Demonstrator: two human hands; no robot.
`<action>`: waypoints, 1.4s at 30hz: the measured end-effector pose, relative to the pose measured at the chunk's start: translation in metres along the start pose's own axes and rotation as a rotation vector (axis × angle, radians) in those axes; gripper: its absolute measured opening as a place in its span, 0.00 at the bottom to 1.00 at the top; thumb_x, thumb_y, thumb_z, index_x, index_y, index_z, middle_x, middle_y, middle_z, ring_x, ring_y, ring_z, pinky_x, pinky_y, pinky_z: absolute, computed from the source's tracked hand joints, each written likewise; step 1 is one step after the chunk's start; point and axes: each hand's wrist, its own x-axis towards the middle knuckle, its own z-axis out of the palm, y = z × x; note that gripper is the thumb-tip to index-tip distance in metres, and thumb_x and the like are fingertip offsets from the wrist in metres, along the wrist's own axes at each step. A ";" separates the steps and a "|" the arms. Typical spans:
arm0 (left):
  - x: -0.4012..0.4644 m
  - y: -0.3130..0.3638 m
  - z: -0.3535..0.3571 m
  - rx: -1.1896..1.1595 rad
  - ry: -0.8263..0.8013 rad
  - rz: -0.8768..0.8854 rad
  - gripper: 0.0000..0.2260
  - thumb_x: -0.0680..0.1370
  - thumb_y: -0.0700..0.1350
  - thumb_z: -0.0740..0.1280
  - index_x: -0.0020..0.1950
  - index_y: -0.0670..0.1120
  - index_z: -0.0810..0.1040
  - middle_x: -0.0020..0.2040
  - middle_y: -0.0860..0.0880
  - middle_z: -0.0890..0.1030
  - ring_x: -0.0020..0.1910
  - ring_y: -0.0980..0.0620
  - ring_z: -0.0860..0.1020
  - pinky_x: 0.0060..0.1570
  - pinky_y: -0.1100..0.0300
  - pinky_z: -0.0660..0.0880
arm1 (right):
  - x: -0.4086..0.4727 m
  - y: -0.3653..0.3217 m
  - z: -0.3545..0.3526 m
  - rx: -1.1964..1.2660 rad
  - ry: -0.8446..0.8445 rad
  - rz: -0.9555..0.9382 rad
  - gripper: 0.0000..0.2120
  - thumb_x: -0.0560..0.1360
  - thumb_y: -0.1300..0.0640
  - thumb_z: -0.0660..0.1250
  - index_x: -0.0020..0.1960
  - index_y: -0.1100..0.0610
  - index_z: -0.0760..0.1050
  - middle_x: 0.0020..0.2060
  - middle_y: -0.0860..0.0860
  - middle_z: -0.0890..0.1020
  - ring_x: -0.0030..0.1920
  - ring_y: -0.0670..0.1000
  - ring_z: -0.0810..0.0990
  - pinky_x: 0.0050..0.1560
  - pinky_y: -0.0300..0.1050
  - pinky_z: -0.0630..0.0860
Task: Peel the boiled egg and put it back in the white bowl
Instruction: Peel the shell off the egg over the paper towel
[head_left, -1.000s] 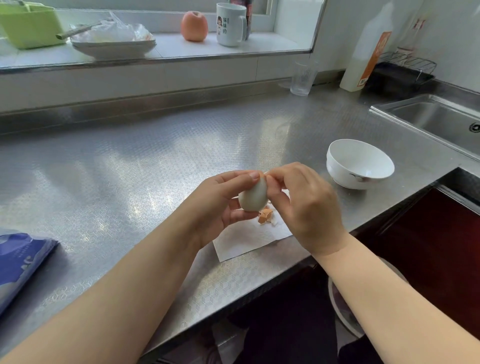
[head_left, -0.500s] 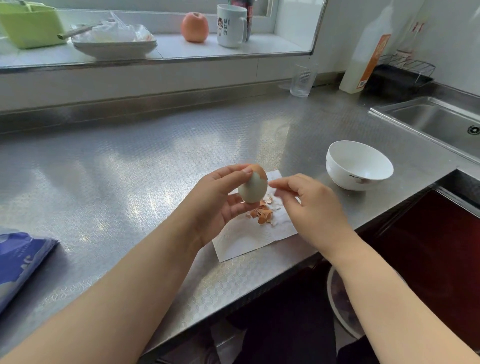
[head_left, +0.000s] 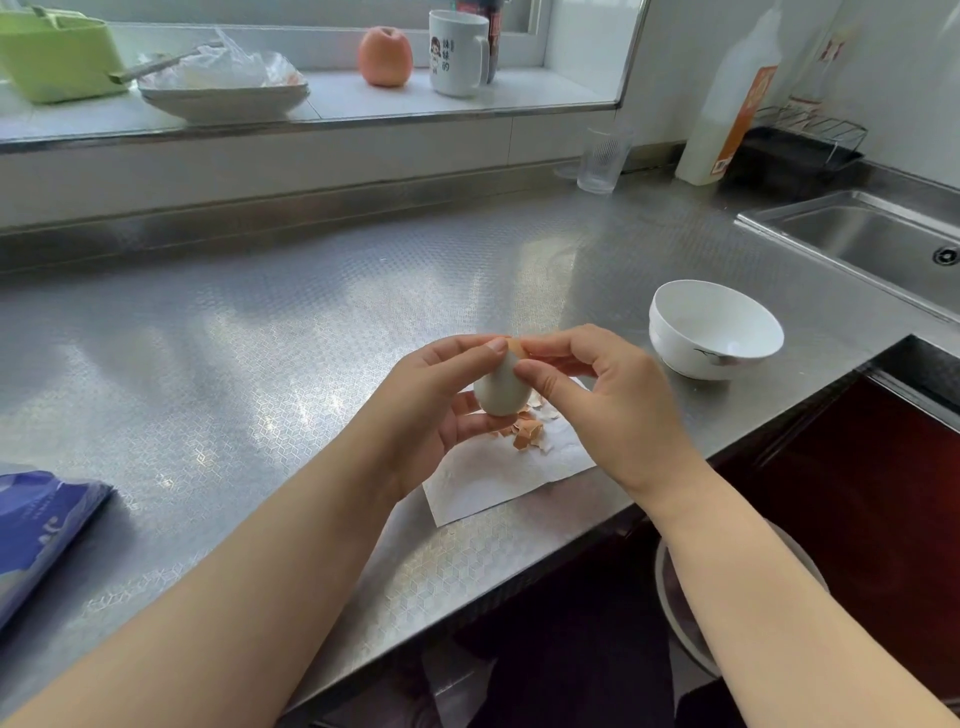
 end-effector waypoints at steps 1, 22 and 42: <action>0.000 -0.001 0.000 0.000 -0.001 -0.002 0.18 0.76 0.44 0.70 0.63 0.37 0.78 0.53 0.41 0.83 0.46 0.44 0.83 0.42 0.56 0.83 | 0.000 0.001 0.000 -0.041 0.007 -0.037 0.07 0.74 0.55 0.71 0.52 0.52 0.82 0.46 0.46 0.84 0.48 0.45 0.82 0.52 0.43 0.78; 0.002 0.001 -0.001 -0.079 0.072 -0.010 0.13 0.79 0.42 0.67 0.62 0.38 0.80 0.52 0.41 0.83 0.44 0.45 0.84 0.44 0.56 0.83 | -0.009 0.008 0.021 -0.209 0.326 -0.166 0.05 0.78 0.60 0.66 0.49 0.61 0.80 0.42 0.51 0.82 0.43 0.49 0.79 0.45 0.39 0.74; 0.004 -0.005 0.000 -0.051 0.000 0.028 0.18 0.75 0.43 0.70 0.63 0.38 0.78 0.53 0.40 0.84 0.48 0.43 0.83 0.48 0.53 0.83 | -0.001 -0.004 0.003 -0.047 0.046 0.034 0.08 0.75 0.52 0.70 0.53 0.48 0.81 0.47 0.42 0.82 0.47 0.40 0.80 0.46 0.29 0.73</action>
